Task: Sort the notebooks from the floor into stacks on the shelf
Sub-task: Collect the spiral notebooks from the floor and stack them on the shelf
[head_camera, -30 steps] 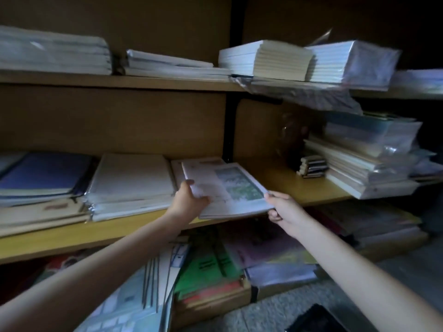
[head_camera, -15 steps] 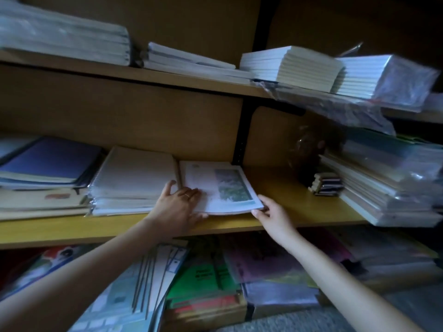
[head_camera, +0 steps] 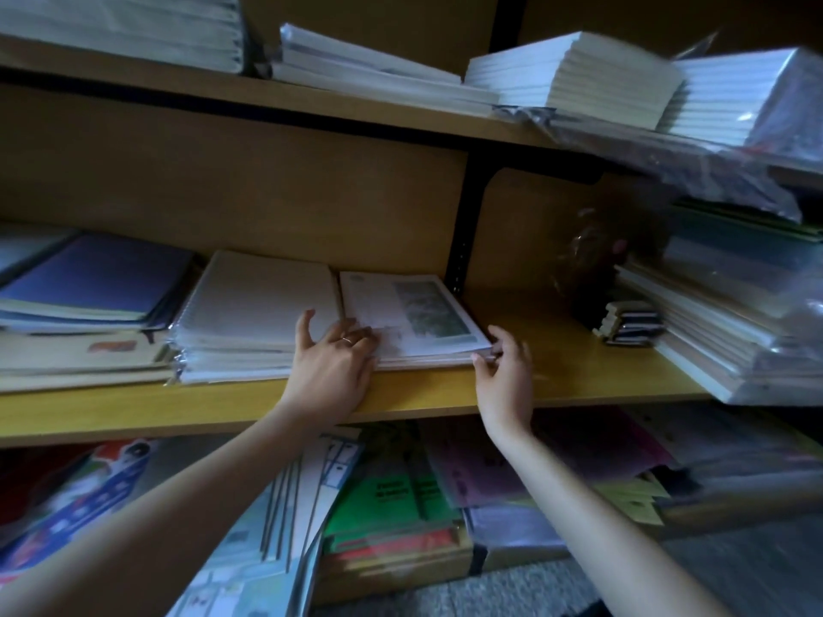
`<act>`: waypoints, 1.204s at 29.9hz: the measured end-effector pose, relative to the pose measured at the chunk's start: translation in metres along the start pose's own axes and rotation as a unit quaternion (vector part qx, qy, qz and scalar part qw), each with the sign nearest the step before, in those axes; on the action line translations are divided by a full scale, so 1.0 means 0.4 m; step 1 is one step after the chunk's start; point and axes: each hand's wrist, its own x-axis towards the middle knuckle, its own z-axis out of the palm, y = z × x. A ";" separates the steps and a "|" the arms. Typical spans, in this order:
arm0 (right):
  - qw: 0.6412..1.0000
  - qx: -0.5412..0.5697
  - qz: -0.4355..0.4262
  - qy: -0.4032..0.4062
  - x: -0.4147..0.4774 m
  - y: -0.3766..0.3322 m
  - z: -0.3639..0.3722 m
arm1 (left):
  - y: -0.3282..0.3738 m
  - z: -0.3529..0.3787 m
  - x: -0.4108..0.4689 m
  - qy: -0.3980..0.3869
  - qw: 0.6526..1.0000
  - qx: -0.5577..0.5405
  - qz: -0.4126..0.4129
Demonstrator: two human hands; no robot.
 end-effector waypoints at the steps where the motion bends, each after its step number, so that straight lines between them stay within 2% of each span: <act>1: 1.000 -0.008 -0.027 0.013 -0.004 0.001 0.002 | 0.001 0.001 -0.001 -0.003 1.000 0.007 -0.006; 4: 0.993 -0.053 -0.099 0.035 -0.009 0.018 0.009 | 0.006 0.000 0.003 -0.019 0.999 0.020 -0.016; 6: 0.990 -0.067 -0.117 0.031 -0.008 0.029 0.010 | 0.011 -0.003 0.005 -0.040 0.999 0.021 -0.023; 14: 0.979 -0.109 -0.150 -0.086 0.002 0.050 -0.010 | 0.024 -0.019 0.015 -0.100 0.989 0.105 -0.014; 17: 0.971 -0.153 -0.153 -0.098 -0.022 0.038 -0.023 | 0.025 -0.025 0.001 -0.067 0.994 0.087 -0.010; 21: 0.967 -0.075 -0.245 -0.002 -0.153 0.051 -0.057 | 0.046 -0.021 -0.083 0.076 0.991 0.057 0.095; 23: 0.959 -0.055 -0.277 -0.033 -0.241 0.093 -0.072 | 0.081 0.009 -0.164 0.103 0.979 0.012 0.173; 24: 0.954 -0.057 -0.286 -0.070 -0.287 0.122 -0.077 | 0.106 0.028 -0.213 0.090 0.973 -0.015 0.211; 25: 0.949 -0.066 -0.286 -0.119 -0.334 0.160 -0.079 | 0.131 0.053 -0.266 0.060 0.967 -0.043 0.242; 27: 0.931 -0.102 -0.250 -0.246 -0.435 0.241 -0.085 | 0.181 0.126 -0.385 -0.050 0.956 -0.094 0.273; 29: 0.895 -0.147 -0.178 -0.381 -0.524 0.315 -0.099 | 0.226 0.180 -0.497 -0.199 0.940 -0.127 0.246; 31: 0.854 -0.198 -0.105 -0.469 -0.603 0.375 -0.118 | 0.251 0.231 -0.601 -0.373 0.905 -0.139 0.152; 33: 0.825 -0.238 -0.015 -0.512 -0.668 0.416 -0.133 | 0.270 0.278 -0.687 -0.522 0.836 -0.168 0.004; 34: 0.814 -0.256 0.023 -0.521 -0.696 0.432 -0.137 | 0.278 0.295 -0.714 -0.551 0.810 -0.189 -0.069; 36: 0.793 -0.288 0.073 -0.532 -0.742 0.460 -0.142 | 0.287 0.326 -0.754 -0.560 0.784 -0.207 -0.168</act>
